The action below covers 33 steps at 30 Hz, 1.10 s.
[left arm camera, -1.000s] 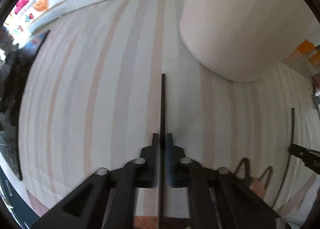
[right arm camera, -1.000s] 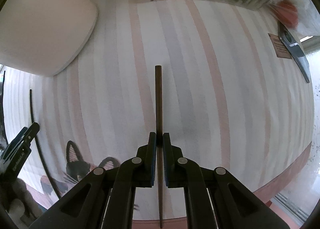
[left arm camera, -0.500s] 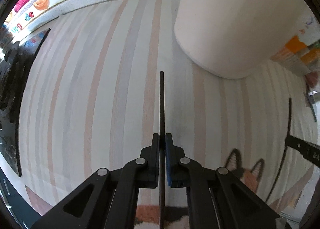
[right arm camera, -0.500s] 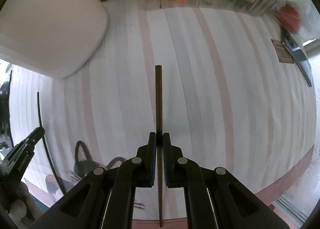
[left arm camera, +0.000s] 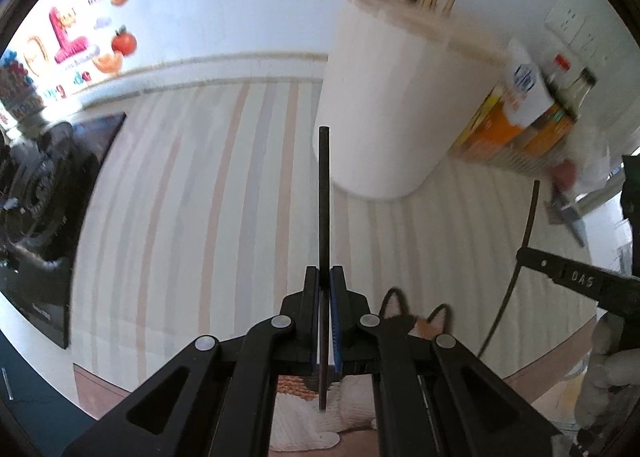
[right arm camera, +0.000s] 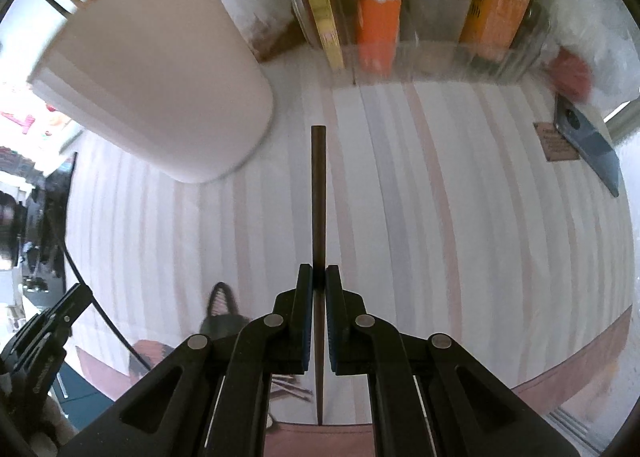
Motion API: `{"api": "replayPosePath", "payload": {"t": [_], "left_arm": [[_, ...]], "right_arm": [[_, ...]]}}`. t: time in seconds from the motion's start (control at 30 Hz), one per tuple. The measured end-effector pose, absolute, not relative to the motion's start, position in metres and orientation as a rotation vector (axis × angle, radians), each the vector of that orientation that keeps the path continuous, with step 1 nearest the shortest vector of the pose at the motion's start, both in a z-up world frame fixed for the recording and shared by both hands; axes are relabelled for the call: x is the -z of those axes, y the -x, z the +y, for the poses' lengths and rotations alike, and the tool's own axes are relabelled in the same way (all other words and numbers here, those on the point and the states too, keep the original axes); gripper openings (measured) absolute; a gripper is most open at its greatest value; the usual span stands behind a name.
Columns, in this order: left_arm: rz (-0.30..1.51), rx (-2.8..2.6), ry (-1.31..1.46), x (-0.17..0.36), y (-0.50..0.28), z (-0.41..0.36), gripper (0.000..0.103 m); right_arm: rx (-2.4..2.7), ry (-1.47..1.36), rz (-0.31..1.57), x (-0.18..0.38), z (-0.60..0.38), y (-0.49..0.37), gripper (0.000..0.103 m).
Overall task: Organize utensils
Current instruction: 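Lift both held chopsticks and carry them over the cream holder, then open the left tool to drop its chopstick into the holder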
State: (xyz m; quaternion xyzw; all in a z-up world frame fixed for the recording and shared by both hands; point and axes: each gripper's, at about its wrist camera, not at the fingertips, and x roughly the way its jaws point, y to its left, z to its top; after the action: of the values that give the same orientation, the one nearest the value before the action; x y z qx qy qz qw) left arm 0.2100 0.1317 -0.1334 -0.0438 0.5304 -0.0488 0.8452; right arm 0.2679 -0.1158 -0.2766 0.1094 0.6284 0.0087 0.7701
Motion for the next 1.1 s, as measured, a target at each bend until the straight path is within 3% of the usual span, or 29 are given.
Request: {"api": "replayPosePath", "payload": {"t": [0.63,1.1], "left_arm": [[0.757,0.112,0.057,-0.007,-0.215,0.131,0.002],[0.535,0.201,0.081,-0.138,-0.231,0.110,0.000]], "right_arm": [[-0.092,-0.244,1.026,0.131,-0.115,-0.280,0.006],[-0.267,-0.223,0.807,-0.026,-0.105,-0.303,0.006]]}}
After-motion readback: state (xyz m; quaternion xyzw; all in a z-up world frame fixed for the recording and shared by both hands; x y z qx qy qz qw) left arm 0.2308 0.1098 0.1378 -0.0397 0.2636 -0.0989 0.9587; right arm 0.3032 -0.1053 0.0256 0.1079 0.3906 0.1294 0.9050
